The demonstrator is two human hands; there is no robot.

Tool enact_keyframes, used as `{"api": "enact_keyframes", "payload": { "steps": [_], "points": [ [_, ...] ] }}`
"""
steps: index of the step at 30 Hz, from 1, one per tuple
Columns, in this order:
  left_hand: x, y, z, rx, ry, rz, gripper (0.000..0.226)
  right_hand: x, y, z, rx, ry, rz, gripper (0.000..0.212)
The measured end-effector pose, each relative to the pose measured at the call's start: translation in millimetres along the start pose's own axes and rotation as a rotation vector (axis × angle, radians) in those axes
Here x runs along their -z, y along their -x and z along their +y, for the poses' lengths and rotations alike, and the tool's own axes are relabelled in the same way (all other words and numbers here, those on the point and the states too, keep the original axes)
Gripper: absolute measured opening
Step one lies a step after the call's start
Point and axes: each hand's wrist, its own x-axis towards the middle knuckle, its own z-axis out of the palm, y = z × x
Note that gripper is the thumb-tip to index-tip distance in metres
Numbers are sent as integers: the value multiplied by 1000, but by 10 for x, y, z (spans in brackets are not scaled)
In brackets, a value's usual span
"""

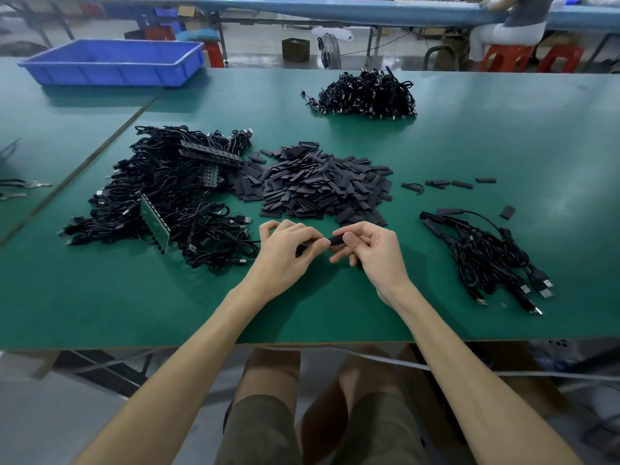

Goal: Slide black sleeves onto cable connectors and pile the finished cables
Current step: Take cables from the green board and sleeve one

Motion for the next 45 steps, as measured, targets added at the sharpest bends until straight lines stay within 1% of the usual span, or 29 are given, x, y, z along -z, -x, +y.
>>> {"api": "enact_keyframes", "payload": {
  "steps": [3, 6, 11, 13, 16, 18, 21, 24, 28, 30, 32, 34, 36, 38, 42, 44, 45],
  "points": [
    [-3, 6, -2, 12, 30, -2, 18, -2, 4, -12, 8, -15, -22, 14],
    [3, 5, 5, 32, 21, -2, 19, -4, -1, -21, -10, -45, -3, 7],
    [2, 4, 10, 35, 24, -23, 20, -2, 5, -17, -21, -50, 33, 6],
    [-10, 2, 12, 19, 15, -23, 23, 8, 8, -25, -31, -72, 82, 6],
    [-22, 8, 1, -5, -27, -58, 31, 47, 1, -39, -67, -172, 215, 8],
    [-22, 8, -11, -19, -41, -71, 28, 69, -1, -51, -95, -245, 278, 11],
    [-6, 1, 12, -24, -28, -22, 22, 71, 9, -70, -110, -280, 280, 13],
    [51, -19, 44, 95, 127, 20, 18, 64, 29, -88, -109, -270, 256, 14],
    [147, -90, 96, 327, 404, -20, 6, 73, 42, -73, -96, -191, 220, 16],
    [206, -134, 157, 469, 617, -14, 7, 63, 39, -75, -90, -133, 196, 15],
    [270, -184, 204, 560, 827, -29, 14, 52, 40, -73, -83, -81, 167, 14],
    [313, -230, 241, 583, 937, -78, 23, 42, 44, -75, -75, -35, 136, 13],
    [335, -270, 289, 581, 965, -99, 31, 36, 40, -74, -70, 13, 105, 11],
    [356, -315, 355, 588, 974, -98, 34, 14, 39, -75, -59, 77, 64, 10],
    [381, -483, 550, 574, 1055, -153, 29, -56, 46, -68, -39, 171, -13, 13],
    [332, -591, 709, 557, 1054, -186, 27, -90, 44, -82, -66, 174, -43, 10],
    [278, -644, 802, 546, 1031, -207, 23, -101, 40, -88, -69, 239, -58, 13]
  ]
}}
